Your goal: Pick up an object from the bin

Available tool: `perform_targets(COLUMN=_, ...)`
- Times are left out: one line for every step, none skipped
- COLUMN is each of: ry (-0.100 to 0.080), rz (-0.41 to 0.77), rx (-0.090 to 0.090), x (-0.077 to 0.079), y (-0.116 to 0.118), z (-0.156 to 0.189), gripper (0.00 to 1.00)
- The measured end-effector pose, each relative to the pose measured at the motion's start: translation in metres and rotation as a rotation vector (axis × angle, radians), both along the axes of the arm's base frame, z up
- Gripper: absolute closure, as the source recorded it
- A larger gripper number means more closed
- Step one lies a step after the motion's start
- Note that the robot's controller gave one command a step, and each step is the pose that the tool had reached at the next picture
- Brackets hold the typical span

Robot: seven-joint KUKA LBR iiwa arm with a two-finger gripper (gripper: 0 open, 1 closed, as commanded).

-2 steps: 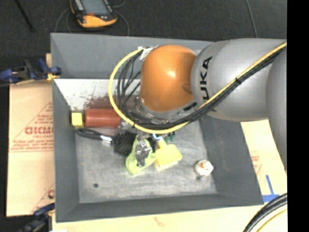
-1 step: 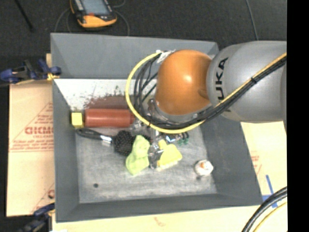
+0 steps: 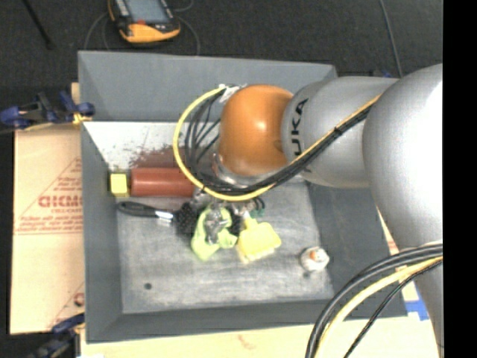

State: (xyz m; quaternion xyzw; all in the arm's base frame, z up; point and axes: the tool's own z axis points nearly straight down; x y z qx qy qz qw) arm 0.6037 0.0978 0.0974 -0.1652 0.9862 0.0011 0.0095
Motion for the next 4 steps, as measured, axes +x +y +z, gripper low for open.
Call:
perform_targets(ry=0.000, rz=-0.001, rx=0.000, x=0.000, y=0.000, z=0.000, gripper=1.00)
perform_targets(ry=0.020, rz=-0.016, rx=-0.005, x=0.001, y=0.005, z=0.040, gripper=1.00)
perform_targets(ry=0.006, rz=-0.031, rx=-0.002, x=0.003, y=-0.007, z=0.064, gripper=1.00)
perform_targets(ry=0.013, rz=0.026, rx=-0.005, x=-0.004, y=0.006, z=0.182, gripper=1.00)
